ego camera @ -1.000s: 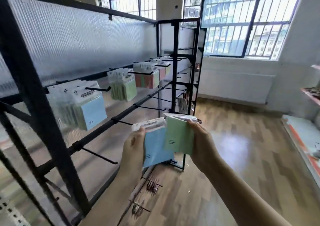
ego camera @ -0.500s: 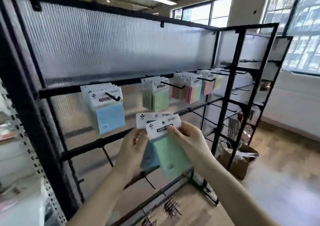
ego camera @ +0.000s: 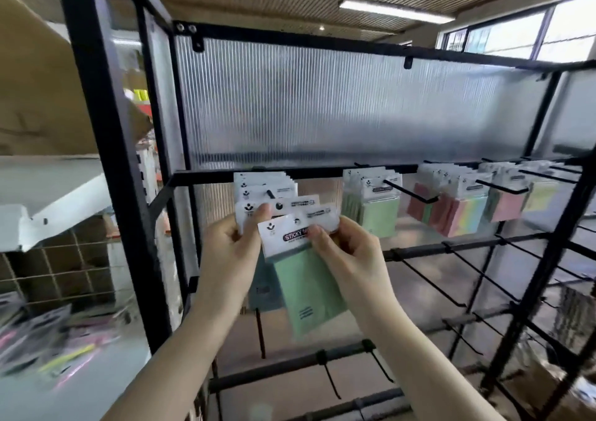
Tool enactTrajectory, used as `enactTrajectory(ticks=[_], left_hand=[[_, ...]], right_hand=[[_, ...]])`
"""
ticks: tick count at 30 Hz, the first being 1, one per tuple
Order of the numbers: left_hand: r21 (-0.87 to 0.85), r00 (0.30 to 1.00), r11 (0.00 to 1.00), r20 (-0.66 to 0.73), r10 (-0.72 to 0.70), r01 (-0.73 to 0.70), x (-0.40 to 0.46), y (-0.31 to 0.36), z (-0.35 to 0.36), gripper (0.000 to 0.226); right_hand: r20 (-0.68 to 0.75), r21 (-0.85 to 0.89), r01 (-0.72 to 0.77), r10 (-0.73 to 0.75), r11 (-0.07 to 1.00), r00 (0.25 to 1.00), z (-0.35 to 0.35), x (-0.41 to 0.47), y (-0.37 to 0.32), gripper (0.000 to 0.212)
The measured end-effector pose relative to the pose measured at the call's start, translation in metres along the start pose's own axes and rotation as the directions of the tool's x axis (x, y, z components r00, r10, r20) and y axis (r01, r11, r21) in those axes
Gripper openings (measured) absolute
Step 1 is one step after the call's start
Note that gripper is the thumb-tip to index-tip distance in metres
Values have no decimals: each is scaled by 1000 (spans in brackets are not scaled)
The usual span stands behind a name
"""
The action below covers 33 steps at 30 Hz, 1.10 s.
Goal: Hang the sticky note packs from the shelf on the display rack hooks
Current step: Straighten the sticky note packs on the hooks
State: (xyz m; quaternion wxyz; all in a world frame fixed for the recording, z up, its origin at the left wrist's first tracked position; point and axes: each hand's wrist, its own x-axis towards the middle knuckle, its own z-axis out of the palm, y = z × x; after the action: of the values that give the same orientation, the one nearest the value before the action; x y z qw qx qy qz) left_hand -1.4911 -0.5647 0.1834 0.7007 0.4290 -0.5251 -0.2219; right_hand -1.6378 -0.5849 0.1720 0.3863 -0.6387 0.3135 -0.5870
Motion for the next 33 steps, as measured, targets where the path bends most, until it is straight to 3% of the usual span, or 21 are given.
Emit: enactTrajectory(ticks=[5,10,14,18,23,29,33], left_hand=[[8,999,1000,35,-26,26,14,-13,4,32],[12,998,998,-17,-66,66,18,-28,5,25],[94,997,994,-36,64,-61,20,-35,2,35],[168,984,980,-128,125,-103,28,-41,2,20],[297,948,951,-272,167,-83,32,-50,6,40],[338,912,941,-382,152,-15,38,-61,18,21],[412,883,911,-426,196,-4,42,-66,28,21]], right_hand=[[39,33,-34,33,999,999,0,15,18,19],[70,32,-19,17,999,997,-2,22,34,42],[63,22,-13,12,1000,998,4,34,45,38],[42,-13,0,1,1000,999,9,47,59,27],[-20,-21,-17,17,1000,1000,9,63,72,32],[26,-77,-50,52,996,998,3,79,85,21],[86,-71,-97,103,993,991,-2,88,90,18]])
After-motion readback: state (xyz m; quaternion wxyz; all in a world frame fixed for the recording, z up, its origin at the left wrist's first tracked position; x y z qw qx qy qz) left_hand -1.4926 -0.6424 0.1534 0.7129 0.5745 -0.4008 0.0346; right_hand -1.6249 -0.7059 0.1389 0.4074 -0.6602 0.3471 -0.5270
